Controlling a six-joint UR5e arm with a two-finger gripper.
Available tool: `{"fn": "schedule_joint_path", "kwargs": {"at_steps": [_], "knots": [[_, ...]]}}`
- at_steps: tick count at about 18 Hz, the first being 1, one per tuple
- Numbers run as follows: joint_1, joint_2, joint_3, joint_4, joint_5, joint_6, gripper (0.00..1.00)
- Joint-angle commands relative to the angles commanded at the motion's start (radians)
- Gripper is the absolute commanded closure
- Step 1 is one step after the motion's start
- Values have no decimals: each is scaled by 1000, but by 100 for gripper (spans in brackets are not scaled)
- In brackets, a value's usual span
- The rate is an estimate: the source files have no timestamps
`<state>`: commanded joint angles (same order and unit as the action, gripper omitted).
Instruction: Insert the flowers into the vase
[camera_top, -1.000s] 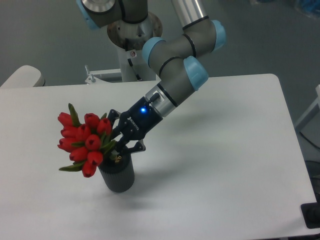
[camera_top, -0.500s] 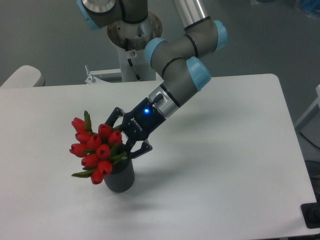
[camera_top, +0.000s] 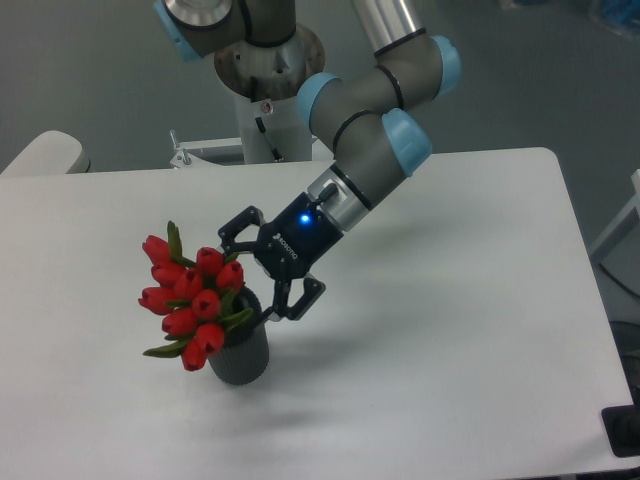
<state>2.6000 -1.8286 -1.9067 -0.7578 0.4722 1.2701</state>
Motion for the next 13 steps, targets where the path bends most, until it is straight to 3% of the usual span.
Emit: {"fn": "schedule_joint_path", "kwargs": {"at_steps": [3, 11, 13], "knots": [[23, 12, -5, -2, 68, 31, 0], [126, 29, 26, -2, 85, 81, 0], [141, 31, 47, -3, 164, 81, 0]]}}
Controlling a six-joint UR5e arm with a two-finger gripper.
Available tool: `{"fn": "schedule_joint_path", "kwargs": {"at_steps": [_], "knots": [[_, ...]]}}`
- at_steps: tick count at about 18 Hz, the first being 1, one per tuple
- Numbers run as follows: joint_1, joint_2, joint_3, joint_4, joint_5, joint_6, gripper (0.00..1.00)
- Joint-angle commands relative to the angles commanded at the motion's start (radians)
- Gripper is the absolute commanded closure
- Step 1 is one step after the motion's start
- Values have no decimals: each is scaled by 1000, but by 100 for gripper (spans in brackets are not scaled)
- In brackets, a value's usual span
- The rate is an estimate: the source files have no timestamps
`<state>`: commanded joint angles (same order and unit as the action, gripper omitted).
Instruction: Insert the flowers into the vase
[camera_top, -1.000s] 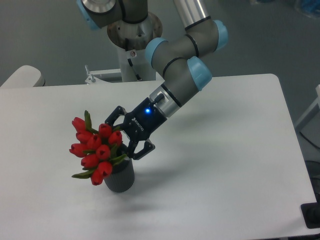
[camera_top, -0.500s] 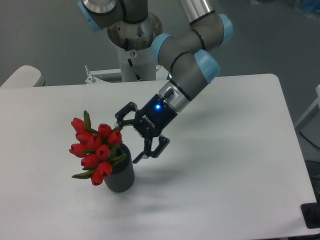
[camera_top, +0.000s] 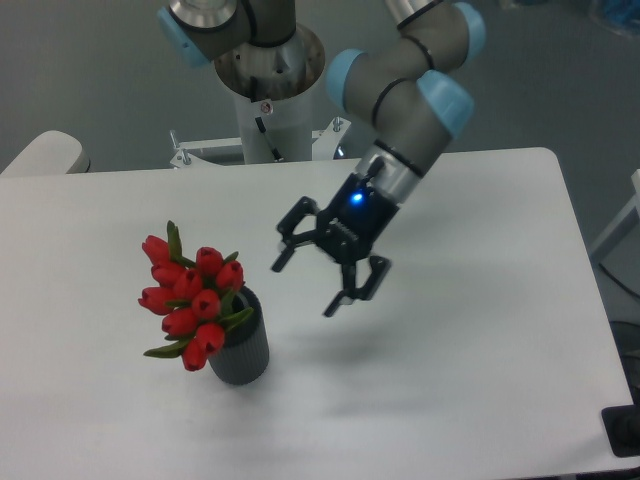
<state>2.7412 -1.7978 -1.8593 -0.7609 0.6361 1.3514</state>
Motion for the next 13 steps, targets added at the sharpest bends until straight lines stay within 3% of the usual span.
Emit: {"fn": "schedule_joint_path", "kwargs": {"at_steps": [6, 13], "knots": [[9, 15, 28, 3, 222, -2, 0], [12, 15, 120, -20, 480, -2, 0]]}}
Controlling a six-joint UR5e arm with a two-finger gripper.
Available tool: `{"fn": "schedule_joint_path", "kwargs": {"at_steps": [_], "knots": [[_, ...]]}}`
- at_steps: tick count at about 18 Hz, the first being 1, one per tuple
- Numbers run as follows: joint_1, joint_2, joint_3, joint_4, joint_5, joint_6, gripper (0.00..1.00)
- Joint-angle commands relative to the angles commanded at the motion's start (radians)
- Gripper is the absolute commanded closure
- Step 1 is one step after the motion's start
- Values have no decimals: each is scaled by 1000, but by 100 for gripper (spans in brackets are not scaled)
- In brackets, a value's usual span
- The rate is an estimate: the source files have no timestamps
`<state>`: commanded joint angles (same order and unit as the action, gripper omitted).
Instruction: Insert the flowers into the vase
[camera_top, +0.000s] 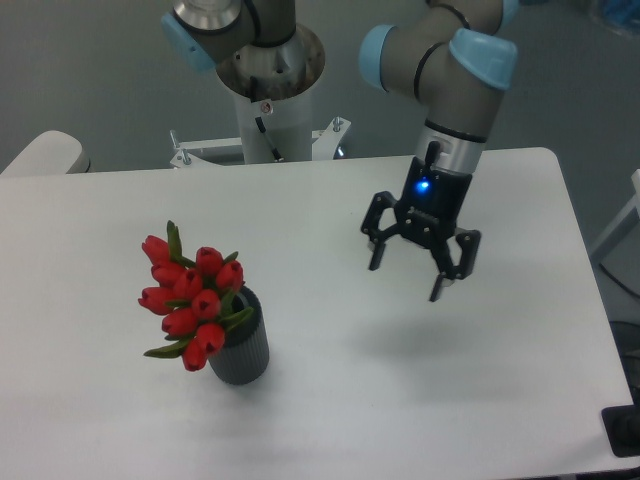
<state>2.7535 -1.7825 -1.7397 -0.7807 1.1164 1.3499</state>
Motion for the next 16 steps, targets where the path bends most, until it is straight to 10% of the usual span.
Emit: {"fn": "schedule_joint_path", "kwargs": {"at_steps": [16], "knots": [[-38, -20, 186, -183, 442, 350, 0]]}}
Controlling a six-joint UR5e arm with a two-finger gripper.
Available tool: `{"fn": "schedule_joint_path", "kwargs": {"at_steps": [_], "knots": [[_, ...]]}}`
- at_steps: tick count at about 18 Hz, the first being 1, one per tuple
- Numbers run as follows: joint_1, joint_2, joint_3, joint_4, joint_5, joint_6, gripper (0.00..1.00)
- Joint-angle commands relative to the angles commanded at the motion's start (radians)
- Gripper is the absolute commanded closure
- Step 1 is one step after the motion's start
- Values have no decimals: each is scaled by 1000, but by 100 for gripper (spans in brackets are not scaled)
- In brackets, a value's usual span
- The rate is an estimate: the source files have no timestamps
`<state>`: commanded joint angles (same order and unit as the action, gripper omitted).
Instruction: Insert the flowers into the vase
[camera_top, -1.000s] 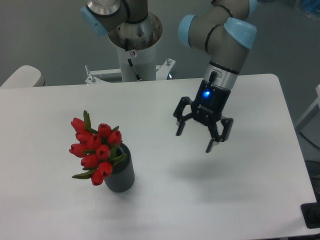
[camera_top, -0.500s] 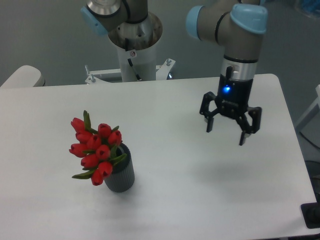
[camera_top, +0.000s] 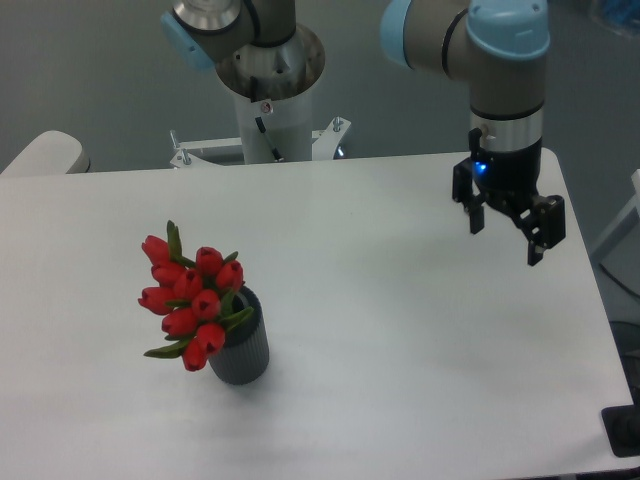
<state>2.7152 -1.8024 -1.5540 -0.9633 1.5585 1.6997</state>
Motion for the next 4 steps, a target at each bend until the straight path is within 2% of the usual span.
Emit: {"fn": "schedule_joint_path", "kwargs": {"at_steps": [4], "knots": [[-5, 0, 5, -14, -3, 0, 0]]}}
